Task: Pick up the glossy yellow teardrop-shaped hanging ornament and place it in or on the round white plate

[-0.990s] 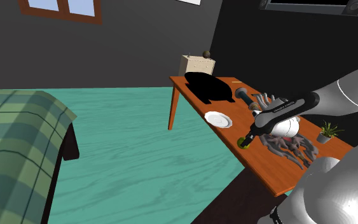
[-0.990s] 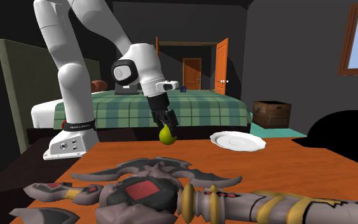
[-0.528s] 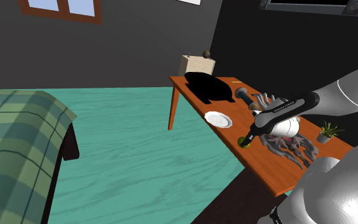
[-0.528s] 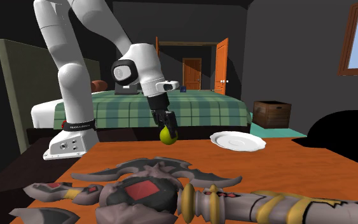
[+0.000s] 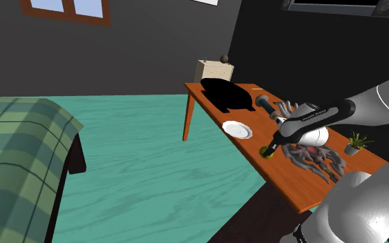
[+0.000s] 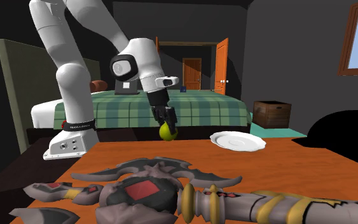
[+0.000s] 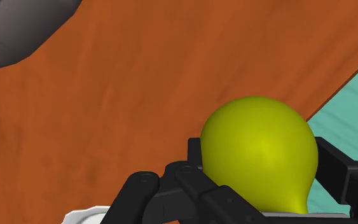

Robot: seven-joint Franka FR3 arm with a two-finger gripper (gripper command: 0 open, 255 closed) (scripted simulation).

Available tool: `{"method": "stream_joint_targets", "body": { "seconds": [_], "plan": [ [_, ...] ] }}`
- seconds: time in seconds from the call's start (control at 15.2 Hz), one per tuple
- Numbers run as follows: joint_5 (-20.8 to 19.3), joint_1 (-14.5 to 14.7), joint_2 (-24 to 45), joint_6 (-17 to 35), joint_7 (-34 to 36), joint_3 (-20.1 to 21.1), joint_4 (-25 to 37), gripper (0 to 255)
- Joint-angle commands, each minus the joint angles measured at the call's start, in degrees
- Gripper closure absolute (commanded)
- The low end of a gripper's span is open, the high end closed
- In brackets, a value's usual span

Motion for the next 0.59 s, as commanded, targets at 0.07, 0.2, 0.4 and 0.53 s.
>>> {"method": "stream_joint_targets", "body": {
  "seconds": [0.07,0.2,0.4,0.53],
  "plan": [
    [-2.7,-2.9,-2.9,-3.4,2.3,2.8,0.6,255],
    [-3.9,-4.3,-4.8,-5.7,3.4,4.2,1.0,255],
    [-5.2,-5.9,-7.4,-9.1,4.6,6.1,1.8,255],
    [-5.8,-6.7,-9.1,-11.3,5.3,7.1,2.3,255]
  ]
}}
